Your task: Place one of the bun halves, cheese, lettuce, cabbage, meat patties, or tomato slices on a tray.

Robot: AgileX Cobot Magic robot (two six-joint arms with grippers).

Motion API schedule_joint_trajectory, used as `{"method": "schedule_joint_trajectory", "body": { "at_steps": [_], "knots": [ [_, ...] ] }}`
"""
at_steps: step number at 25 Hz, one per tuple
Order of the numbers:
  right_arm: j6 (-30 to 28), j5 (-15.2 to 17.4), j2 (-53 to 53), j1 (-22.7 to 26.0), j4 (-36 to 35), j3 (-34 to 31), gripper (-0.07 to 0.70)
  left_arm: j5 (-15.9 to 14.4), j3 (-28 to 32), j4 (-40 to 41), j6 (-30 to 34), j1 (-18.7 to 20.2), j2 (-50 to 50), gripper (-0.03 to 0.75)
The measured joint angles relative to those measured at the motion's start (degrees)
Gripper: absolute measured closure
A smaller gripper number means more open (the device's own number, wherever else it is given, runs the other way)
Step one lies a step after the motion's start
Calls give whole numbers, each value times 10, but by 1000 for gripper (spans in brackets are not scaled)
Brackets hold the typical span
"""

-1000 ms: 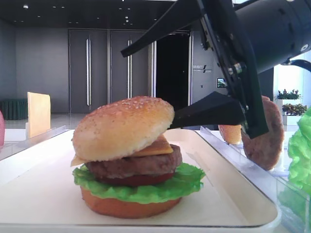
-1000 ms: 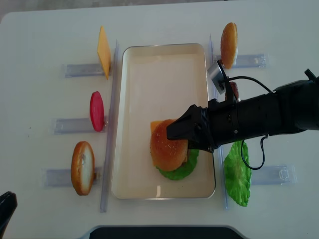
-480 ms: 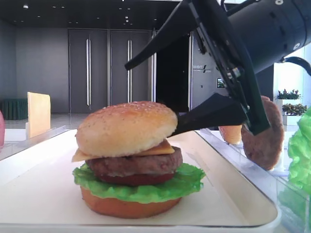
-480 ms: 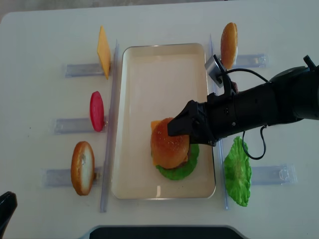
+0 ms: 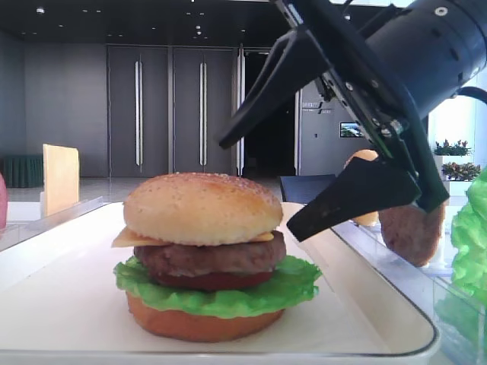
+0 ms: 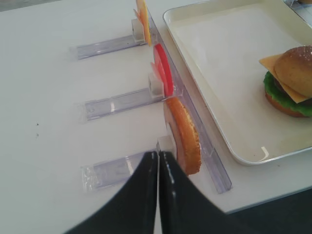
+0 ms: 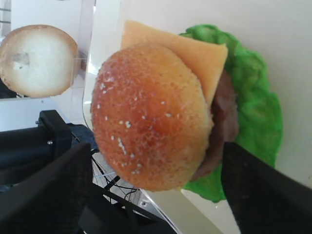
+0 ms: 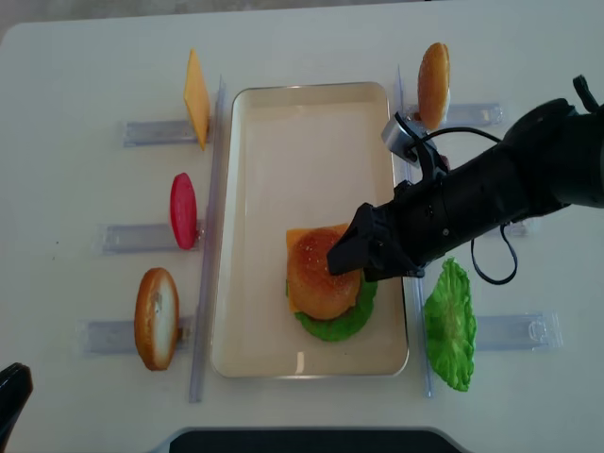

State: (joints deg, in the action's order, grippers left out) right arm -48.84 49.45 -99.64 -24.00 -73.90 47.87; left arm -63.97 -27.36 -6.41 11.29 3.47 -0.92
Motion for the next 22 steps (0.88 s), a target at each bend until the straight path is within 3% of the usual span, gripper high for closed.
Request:
{"method": "schedule_joint_trajectory", "body": {
  "at_steps": [6,12,15,22],
  "knots": [
    [87,50,3,0,91,59,111,0,0,0,0,0,0,716],
    [118,61,67,0,107,87,111,0,0,0,0,0,0,716],
    [154,67,107,0,149,120,111,0,0,0,0,0,0,716],
    [335,110,145,0,438,265,111,0,0,0,0,0,0,716]
  ]
}}
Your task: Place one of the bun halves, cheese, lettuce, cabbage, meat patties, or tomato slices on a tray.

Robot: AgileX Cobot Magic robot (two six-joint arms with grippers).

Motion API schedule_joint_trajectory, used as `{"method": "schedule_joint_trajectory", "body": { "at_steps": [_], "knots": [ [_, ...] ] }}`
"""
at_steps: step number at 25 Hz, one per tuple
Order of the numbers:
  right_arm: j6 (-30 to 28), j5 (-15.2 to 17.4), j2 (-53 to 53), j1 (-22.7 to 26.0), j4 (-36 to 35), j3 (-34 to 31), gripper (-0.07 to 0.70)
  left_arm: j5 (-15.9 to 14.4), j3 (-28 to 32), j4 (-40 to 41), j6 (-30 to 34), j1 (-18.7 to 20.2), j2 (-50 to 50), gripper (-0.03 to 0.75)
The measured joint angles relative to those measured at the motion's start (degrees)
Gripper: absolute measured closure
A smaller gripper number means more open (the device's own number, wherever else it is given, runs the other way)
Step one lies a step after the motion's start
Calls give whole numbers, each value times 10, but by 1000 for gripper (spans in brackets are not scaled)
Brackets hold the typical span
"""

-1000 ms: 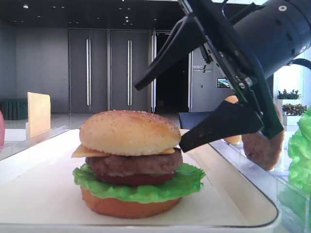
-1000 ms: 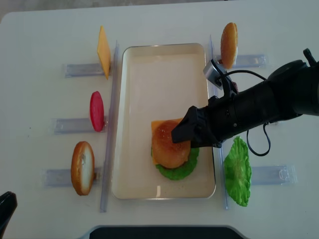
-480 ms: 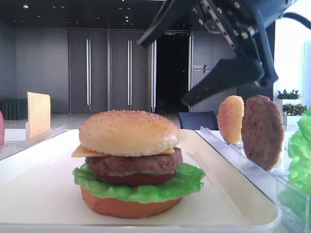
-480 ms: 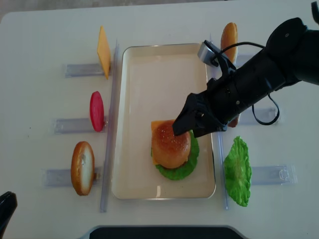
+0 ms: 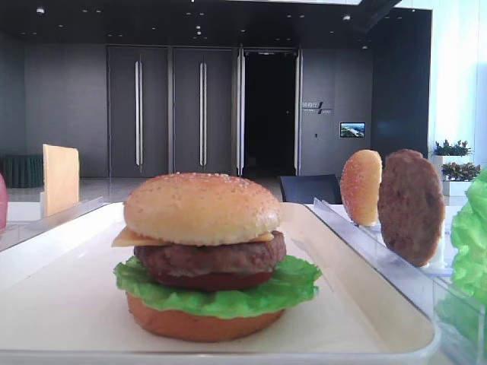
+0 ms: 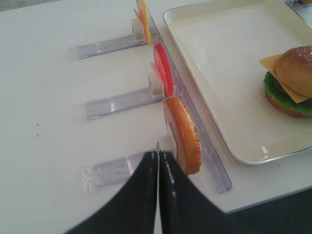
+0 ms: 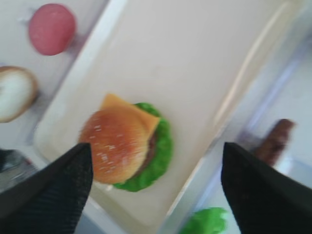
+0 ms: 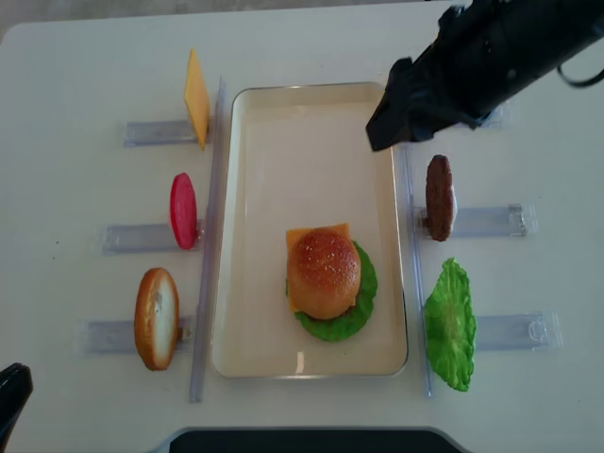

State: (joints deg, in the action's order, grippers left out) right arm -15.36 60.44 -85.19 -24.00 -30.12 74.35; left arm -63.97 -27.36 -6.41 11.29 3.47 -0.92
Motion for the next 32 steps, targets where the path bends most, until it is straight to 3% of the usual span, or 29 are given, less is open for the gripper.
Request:
{"method": "schedule_joint_trajectory", "body": {
  "at_steps": [3,8,12,24,27,32],
  "knots": [
    [80,6,0,1,143,51,111,0,0,0,0,0,0,716],
    [154,13,-2,28,255,94,111,0,0,0,0,0,0,716],
    [161,25,-27,80,263,113,111,0,0,0,0,0,0,716],
    [172,44,-53,304,274,117,111,0,0,0,0,0,0,716],
    [179,51,-53,330,275,117,111,0,0,0,0,0,0,716],
    [187,65,-51,333,275,117,111,0,0,0,0,0,0,716]
  ]
}}
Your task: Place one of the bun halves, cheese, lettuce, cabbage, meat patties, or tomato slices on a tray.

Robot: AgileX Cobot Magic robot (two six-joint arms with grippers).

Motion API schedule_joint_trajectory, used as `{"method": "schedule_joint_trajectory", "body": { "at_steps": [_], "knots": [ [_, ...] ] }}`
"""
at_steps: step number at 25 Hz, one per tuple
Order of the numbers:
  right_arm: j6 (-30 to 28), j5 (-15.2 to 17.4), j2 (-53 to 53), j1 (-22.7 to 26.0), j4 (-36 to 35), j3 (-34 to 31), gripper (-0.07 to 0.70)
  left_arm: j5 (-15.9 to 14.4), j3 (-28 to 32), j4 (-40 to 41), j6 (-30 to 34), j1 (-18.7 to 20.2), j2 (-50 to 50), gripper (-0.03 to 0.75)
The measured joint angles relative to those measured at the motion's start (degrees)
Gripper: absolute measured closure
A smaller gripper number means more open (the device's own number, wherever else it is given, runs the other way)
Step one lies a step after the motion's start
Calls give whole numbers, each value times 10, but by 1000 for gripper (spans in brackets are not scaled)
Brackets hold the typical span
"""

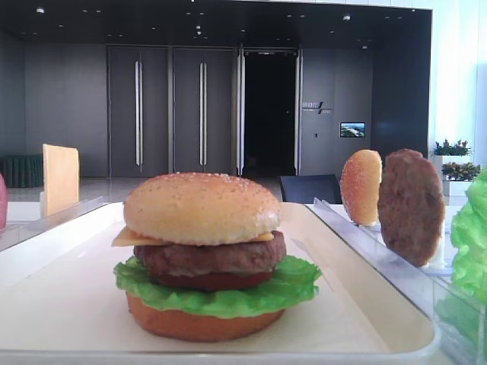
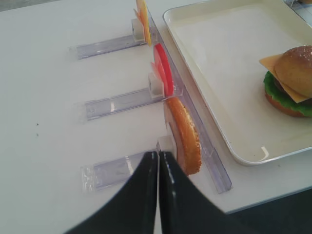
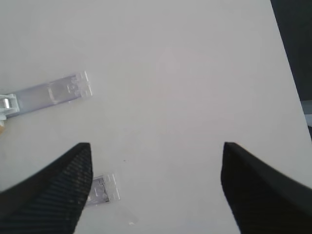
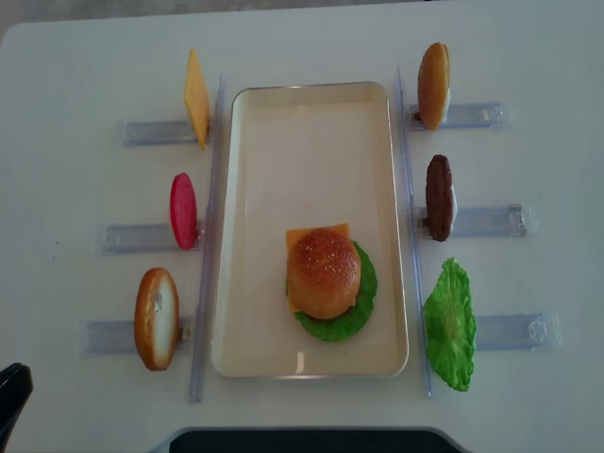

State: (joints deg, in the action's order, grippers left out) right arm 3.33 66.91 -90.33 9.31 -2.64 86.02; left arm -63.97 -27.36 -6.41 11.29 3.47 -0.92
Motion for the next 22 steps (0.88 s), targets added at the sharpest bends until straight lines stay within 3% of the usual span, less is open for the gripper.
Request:
{"method": "schedule_joint_trajectory", "body": {
  "at_steps": [6,16,22],
  "knots": [
    [3,-10,65,-3,7,0,111,0,0,0,0,0,0,716],
    [19,-8,269,-84,103,0,111,0,0,0,0,0,0,716],
    [19,-12,417,-99,110,-22,111,0,0,0,0,0,0,716]
  ]
}}
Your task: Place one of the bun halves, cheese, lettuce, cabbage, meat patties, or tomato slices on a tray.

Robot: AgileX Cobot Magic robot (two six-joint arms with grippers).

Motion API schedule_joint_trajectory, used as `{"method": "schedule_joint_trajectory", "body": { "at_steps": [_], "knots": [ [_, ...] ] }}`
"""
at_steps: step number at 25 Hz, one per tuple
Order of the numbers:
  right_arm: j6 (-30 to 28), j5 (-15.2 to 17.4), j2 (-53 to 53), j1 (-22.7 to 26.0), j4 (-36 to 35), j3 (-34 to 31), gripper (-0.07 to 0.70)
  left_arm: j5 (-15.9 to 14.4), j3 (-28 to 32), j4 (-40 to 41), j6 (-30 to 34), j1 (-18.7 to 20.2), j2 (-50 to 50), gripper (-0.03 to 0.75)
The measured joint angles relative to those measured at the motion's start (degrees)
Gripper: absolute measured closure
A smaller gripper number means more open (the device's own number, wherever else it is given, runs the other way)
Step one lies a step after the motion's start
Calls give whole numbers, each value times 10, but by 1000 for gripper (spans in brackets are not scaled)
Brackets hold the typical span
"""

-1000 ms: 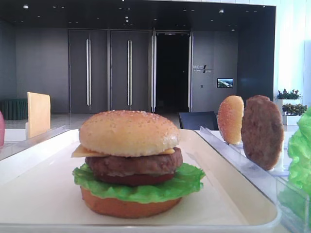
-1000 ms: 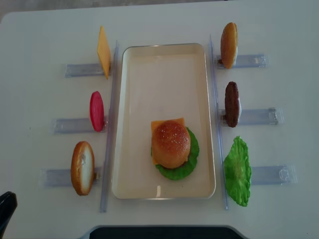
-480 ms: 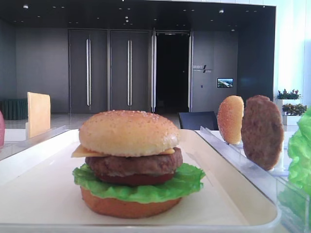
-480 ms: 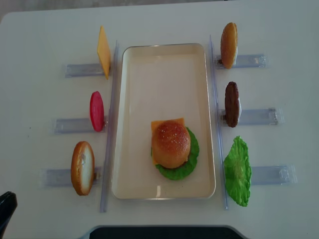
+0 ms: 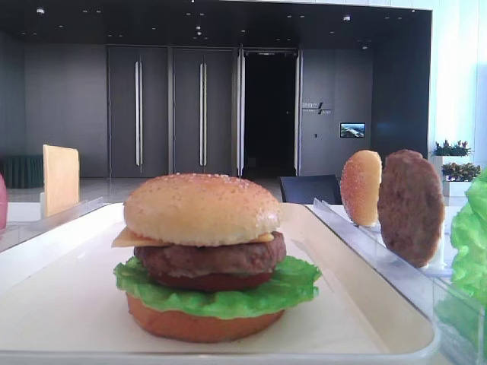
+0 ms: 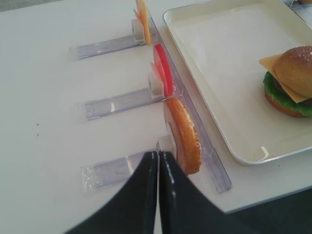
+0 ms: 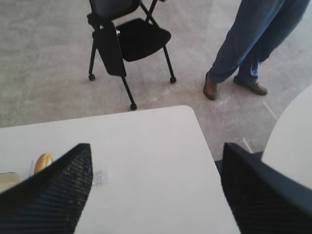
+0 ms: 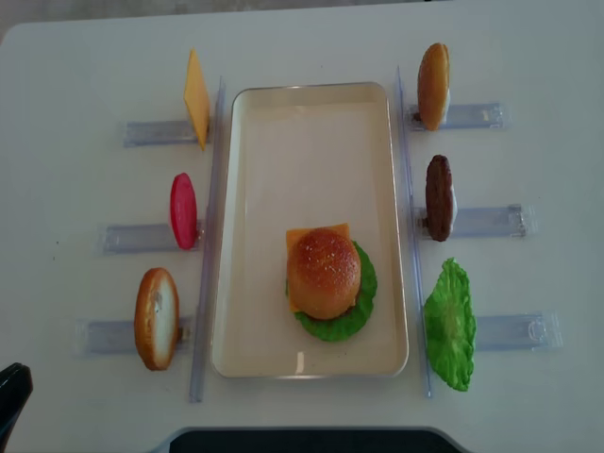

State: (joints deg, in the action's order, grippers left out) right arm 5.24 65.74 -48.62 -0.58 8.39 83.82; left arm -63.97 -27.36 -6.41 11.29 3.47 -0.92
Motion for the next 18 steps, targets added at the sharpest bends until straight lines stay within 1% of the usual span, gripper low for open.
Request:
{"method": "schedule_joint_trajectory", "body": {
  "at_steps": [2,5,12,15,18],
  "knots": [
    [0,-12,43,0,5,-28,111,0,0,0,0,0,0,716],
    [0,-24,110,0,5,-90,111,0,0,0,0,0,0,716],
    [0,-63,284,0,-5,-258,111,0,0,0,0,0,0,716],
    [0,-70,356,0,-13,-322,111,0,0,0,0,0,0,716],
    [0,-71,422,0,-15,-371,111,0,0,0,0,0,0,716]
  ]
}}
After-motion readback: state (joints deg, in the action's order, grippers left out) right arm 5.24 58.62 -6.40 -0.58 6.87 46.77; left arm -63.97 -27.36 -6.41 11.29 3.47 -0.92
